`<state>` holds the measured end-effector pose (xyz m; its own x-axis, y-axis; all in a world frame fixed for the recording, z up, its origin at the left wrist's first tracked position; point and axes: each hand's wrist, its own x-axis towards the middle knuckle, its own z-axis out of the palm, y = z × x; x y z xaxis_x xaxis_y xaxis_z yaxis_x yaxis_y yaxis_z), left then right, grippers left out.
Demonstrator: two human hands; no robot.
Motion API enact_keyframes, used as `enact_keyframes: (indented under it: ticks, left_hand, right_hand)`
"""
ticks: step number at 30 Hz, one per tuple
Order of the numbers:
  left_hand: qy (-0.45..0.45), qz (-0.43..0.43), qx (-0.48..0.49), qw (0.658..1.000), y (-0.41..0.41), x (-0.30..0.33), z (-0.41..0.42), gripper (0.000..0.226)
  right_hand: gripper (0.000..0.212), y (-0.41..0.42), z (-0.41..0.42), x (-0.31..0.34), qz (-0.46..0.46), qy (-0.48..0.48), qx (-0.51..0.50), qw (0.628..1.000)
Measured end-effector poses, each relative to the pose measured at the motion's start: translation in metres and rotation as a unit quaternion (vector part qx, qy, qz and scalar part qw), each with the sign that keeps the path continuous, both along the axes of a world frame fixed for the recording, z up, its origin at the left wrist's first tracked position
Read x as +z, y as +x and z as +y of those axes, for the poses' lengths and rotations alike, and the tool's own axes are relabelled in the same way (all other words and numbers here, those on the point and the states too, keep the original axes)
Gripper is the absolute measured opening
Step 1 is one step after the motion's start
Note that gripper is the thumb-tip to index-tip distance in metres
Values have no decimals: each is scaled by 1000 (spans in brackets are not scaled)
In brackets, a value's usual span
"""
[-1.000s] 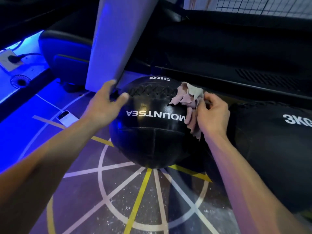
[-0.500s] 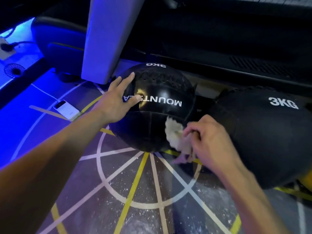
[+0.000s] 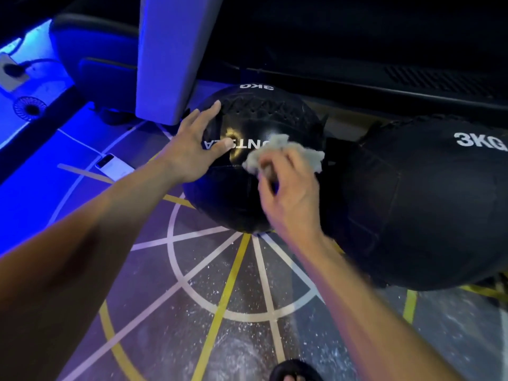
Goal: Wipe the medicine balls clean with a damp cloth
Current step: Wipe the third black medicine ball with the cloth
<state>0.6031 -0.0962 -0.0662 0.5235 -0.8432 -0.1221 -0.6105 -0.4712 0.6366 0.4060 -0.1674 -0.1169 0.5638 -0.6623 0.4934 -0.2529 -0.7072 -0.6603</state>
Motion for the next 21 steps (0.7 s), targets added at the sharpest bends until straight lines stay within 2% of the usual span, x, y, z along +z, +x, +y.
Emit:
enact_keyframes:
  ticks: [1,3,5,7,9,11,13,15,17,18,21]
  left_hand:
    - [0,3,1,1000,0,0,0,75]
    - [1,8,4,1000,-1,1,0,75]
    - [-4,7,6,1000,-2,0,3,75]
    - [2,15,1,1000,-1,0,0,75]
    - [5,23,-1,1000,-2,0,0,75]
    - [-4,19,3,1000,0,0,1,76]
    - [-9,-13,24,1000,2,-2,0,76]
    - [-31,-77,57,995,-2,-5,0,76]
    - [-52,-125,99,986,-14,-7,4,71]
    - [-59,-136,112,983,-19,-7,8,69]
    - [-60,-143,100,983,-20,-10,17,63]
  right_hand:
    - [20,-9,17,-23,31,34,34,998]
    - [22,-34,55,-74,127,164,92,974]
    - [20,-58,76,-112,159,251,74,952]
    - [15,-60,74,-114,115,292,0,950]
    - [9,-47,65,-81,6,325,-37,945]
    - [8,-30,50,-23,-137,312,-34,940]
    - [7,-16,31,17,-182,204,-51,961]
    - [6,-5,23,21,-151,120,-65,979]
    - [6,-5,31,3,-70,76,-47,994]
    - [7,-9,38,-9,-32,83,-28,996]
    - [15,-30,61,-29,22,213,-6,977]
